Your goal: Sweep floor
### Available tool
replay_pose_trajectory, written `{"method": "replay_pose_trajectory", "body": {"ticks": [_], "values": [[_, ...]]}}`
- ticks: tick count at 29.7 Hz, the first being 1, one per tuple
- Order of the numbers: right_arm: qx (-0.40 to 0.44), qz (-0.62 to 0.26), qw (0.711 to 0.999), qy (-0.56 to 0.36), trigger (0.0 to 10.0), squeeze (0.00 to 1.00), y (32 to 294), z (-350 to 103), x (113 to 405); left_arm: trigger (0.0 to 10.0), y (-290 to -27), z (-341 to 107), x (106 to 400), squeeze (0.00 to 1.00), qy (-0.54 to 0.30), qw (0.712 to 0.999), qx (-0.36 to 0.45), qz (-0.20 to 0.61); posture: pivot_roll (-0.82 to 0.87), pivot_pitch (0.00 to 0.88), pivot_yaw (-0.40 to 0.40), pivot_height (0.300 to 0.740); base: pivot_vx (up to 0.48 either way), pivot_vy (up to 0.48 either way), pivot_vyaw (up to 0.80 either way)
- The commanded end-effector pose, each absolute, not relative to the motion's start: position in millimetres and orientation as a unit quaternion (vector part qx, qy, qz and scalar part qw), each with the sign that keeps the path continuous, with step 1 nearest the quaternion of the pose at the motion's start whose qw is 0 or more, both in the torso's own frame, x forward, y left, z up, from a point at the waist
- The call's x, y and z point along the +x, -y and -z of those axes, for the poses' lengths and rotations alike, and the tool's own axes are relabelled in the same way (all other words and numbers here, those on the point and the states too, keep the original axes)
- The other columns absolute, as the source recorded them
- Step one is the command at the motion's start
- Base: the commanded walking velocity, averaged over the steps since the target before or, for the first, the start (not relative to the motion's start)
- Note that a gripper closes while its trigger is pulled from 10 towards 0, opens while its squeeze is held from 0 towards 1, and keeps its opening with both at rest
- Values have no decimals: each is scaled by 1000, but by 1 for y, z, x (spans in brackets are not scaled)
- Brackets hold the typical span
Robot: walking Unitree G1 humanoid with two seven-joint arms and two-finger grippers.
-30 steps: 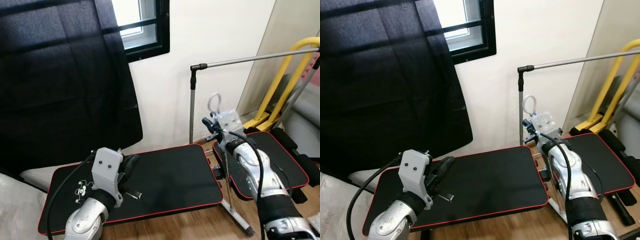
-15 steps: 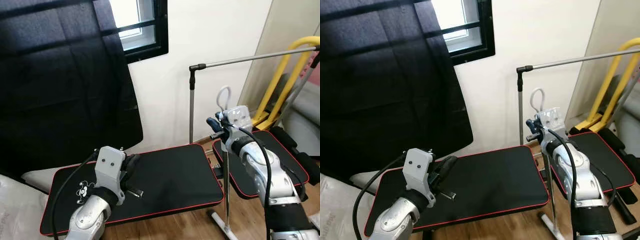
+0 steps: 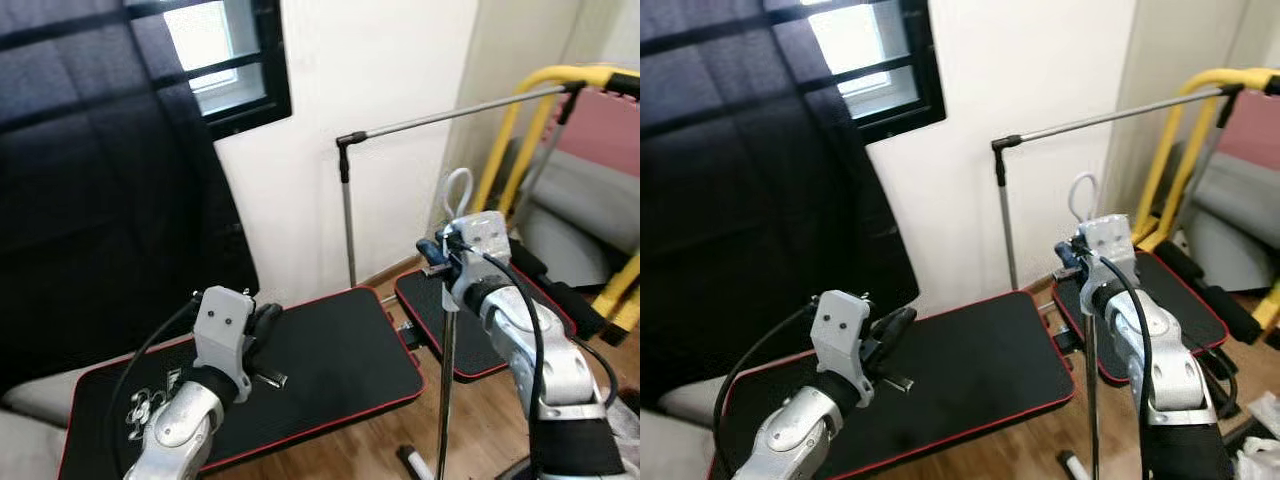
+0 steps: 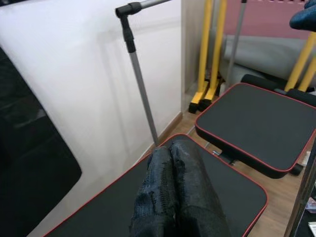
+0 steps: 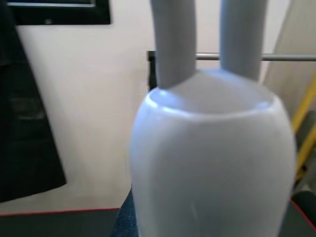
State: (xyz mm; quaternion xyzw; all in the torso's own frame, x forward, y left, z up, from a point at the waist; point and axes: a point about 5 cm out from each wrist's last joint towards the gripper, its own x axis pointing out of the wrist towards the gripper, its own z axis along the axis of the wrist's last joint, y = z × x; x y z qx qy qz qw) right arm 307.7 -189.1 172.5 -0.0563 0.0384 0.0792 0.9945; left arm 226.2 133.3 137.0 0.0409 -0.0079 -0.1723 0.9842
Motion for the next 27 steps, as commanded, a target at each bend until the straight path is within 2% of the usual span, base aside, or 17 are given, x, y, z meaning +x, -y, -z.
{"method": "replay_pose_trajectory", "body": {"ticks": [1, 15, 27], "values": [[-52, -89, 994, -21, 10000, 0, 182, -182, 309, 10000, -135, -133, 227, 0, 1, 985, 43, 168, 2, 0, 22, 740, 0, 0, -800], [-42, -162, 985, 27, 10000, 0, 152, -203, 304, 10000, -135, -134, 236, 0, 5, 987, 45, 151, -6, 0, 18, 740, 0, 0, -800], [-64, -171, 983, 18, 10000, 0, 150, -201, 306, 10000, -136, -133, 241, 0, 0, 989, 46, 141, -6, 0, 22, 740, 0, 0, -800]]}}
